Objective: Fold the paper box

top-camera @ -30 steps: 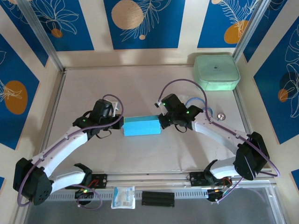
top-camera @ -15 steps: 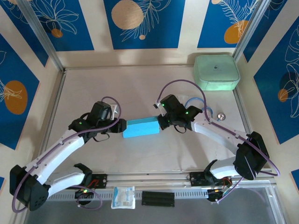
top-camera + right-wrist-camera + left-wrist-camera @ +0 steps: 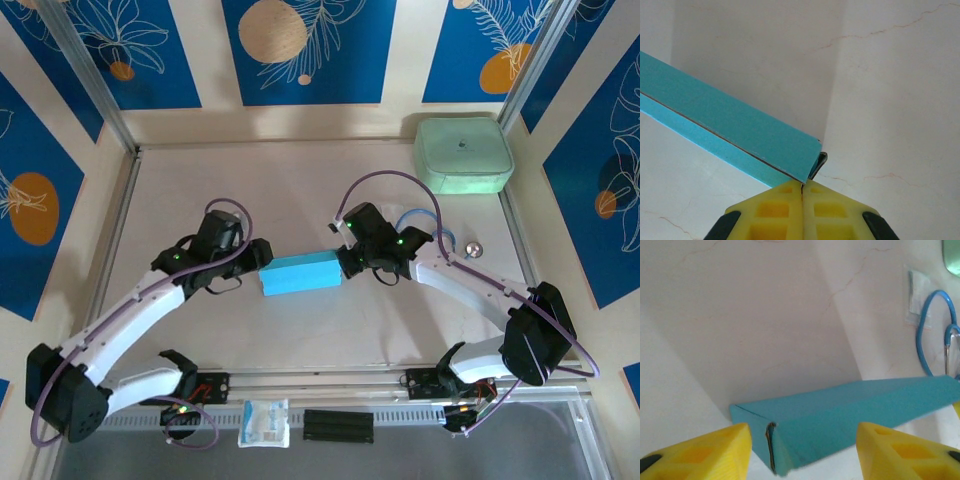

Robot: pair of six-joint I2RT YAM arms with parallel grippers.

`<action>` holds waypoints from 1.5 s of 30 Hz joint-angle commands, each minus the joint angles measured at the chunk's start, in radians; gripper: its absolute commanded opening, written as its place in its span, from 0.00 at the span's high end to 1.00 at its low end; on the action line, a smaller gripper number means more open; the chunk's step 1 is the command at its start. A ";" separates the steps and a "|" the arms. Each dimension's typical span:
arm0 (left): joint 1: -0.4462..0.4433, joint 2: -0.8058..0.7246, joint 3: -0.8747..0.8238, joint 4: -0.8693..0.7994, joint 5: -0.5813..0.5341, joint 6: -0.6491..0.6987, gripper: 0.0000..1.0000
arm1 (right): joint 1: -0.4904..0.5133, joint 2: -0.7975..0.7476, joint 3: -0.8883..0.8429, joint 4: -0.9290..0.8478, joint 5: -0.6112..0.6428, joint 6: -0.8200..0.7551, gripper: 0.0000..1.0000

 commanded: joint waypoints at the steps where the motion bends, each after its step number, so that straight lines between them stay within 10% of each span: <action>1: 0.008 0.007 -0.029 0.052 0.022 -0.087 0.52 | 0.011 0.017 0.000 -0.084 -0.039 -0.002 0.94; 31: 0.011 -0.023 -0.144 0.104 0.005 -0.066 0.65 | -0.075 -0.114 0.098 -0.113 -0.280 0.112 0.63; 45: 0.011 -0.021 -0.143 0.109 0.020 -0.062 0.66 | -0.164 0.028 0.114 -0.100 -0.355 0.314 0.65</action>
